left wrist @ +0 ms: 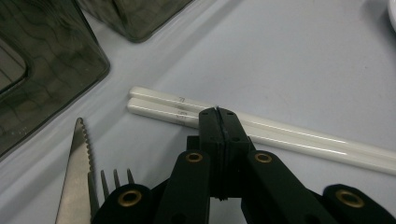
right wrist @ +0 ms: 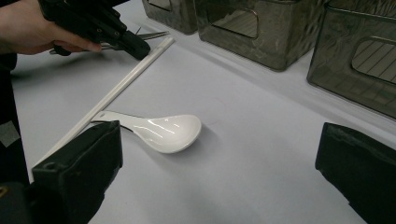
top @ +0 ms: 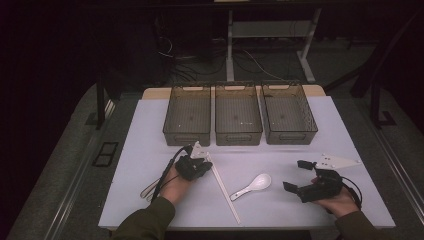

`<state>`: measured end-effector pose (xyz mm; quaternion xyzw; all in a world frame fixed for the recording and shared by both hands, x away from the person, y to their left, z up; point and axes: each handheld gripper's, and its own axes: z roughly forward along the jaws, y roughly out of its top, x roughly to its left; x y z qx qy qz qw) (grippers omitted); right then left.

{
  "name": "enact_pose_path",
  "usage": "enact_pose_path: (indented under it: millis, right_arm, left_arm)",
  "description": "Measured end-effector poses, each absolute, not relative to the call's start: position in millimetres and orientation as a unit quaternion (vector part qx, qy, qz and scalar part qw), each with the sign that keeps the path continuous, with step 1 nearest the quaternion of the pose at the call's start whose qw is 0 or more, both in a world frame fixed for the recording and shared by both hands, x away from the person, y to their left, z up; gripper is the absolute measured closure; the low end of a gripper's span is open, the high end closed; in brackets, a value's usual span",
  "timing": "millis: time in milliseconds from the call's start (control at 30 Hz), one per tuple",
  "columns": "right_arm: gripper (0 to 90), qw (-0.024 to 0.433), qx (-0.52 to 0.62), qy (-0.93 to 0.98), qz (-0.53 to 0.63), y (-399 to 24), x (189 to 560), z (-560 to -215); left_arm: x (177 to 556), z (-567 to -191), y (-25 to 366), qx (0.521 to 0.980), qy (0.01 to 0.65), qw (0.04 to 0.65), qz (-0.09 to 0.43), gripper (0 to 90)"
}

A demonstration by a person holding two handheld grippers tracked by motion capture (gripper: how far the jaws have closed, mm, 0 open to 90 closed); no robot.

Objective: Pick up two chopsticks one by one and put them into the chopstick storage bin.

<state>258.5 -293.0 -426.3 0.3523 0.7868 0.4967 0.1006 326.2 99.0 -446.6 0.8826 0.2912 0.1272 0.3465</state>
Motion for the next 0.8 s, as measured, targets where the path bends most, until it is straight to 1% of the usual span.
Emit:
enact_pose_path:
  millis: [800]
  right_arm:
    - [0.7,0.100,0.352,0.788,0.496,-293,258,-426]
  left_arm:
    - [338,-448,86,0.884,0.281,0.347,0.141,88.4]
